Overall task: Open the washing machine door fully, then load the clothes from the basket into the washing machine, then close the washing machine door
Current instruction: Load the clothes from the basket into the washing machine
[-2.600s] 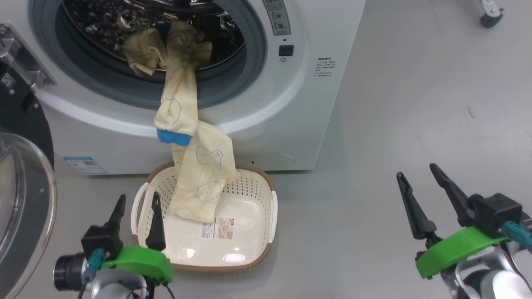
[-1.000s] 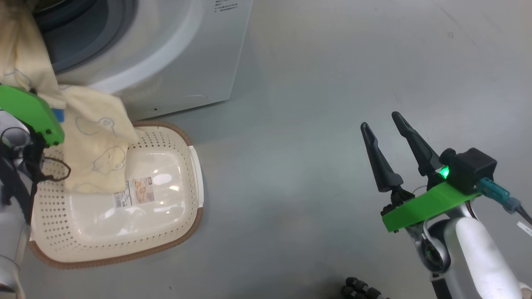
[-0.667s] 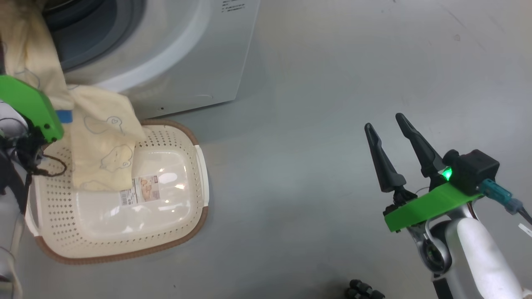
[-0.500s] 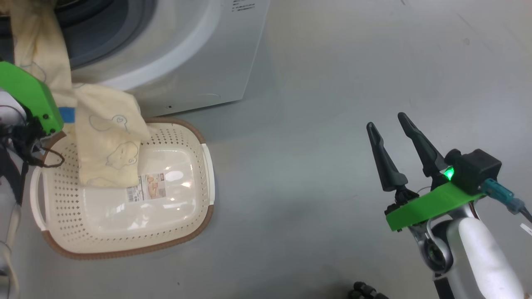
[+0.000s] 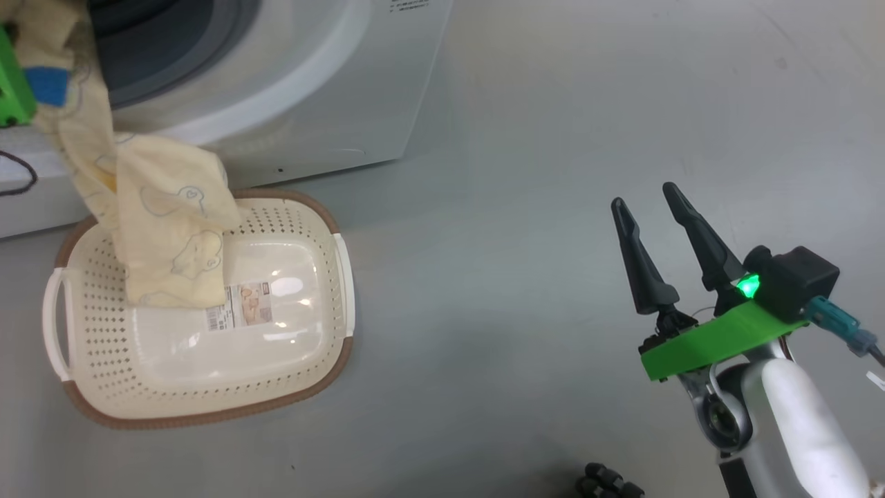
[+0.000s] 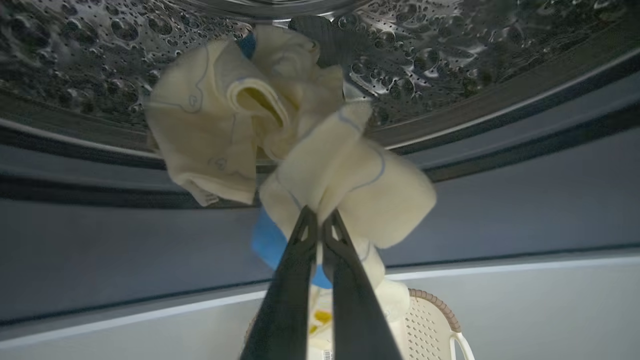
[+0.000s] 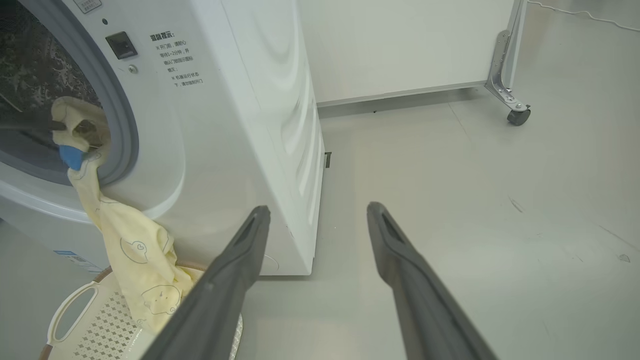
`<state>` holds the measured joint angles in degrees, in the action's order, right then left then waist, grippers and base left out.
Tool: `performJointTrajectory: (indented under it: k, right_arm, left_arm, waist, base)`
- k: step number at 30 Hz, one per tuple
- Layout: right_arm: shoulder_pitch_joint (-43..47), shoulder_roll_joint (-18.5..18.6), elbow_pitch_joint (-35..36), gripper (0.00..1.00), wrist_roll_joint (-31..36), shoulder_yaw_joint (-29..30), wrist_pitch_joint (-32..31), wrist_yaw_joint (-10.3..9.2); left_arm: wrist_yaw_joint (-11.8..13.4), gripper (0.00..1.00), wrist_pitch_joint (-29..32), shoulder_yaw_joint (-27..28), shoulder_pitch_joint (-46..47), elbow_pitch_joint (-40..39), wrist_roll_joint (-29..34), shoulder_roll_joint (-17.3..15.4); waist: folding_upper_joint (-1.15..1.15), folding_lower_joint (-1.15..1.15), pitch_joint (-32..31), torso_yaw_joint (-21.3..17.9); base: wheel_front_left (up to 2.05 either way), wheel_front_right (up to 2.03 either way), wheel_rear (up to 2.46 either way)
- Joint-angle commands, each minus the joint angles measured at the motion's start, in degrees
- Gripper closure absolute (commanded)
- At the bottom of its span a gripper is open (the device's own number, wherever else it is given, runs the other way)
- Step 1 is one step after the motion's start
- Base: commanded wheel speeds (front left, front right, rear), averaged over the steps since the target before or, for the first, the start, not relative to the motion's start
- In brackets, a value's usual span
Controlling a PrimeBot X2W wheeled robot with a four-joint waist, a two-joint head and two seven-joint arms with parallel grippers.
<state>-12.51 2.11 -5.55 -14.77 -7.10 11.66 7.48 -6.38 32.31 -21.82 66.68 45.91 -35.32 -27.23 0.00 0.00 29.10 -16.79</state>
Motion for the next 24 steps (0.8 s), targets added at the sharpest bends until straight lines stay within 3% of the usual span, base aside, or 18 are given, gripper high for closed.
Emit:
performJointTrajectory:
  k: [1, 6, 13, 24]
  right_arm:
    - [-1.38, 0.76, 1.37, 0.0, -0.49, -1.11, 0.8, 0.01]
    - [-2.42, 0.76, 0.79, 0.0, -1.64, -2.49, 1.7, 0.01]
    - [-3.5, 0.76, -0.42, 0.0, -3.73, -4.4, 2.73, 0.01]
    - [-5.91, 0.76, -1.77, 0.0, -7.24, -7.86, 3.31, 0.01]
  left_arm:
    - [0.92, 1.0, -0.13, 2.21, 2.61, -3.05, 0.07, -3.61]
    - [4.39, 1.0, 0.0, 4.51, 1.37, -8.86, -0.05, -7.46]
    - [9.51, 1.0, -7.99, 7.12, 0.63, -13.23, 3.59, -12.52]
    - [13.16, 1.0, -22.81, 8.99, 6.98, -12.3, 9.73, -17.65]
  waist:
    - [0.0, 0.0, 0.54, -0.65]
    - [0.0, 0.0, 2.18, -3.2]
    - [0.0, 0.0, 5.62, -6.82]
    - [0.0, 0.0, 10.85, -12.1]
  base:
    - [0.0, 0.0, 0.0]
    - [0.0, 0.0, 0.0]
    - [0.0, 0.0, 0.0]
    - [0.0, 0.0, 0.0]
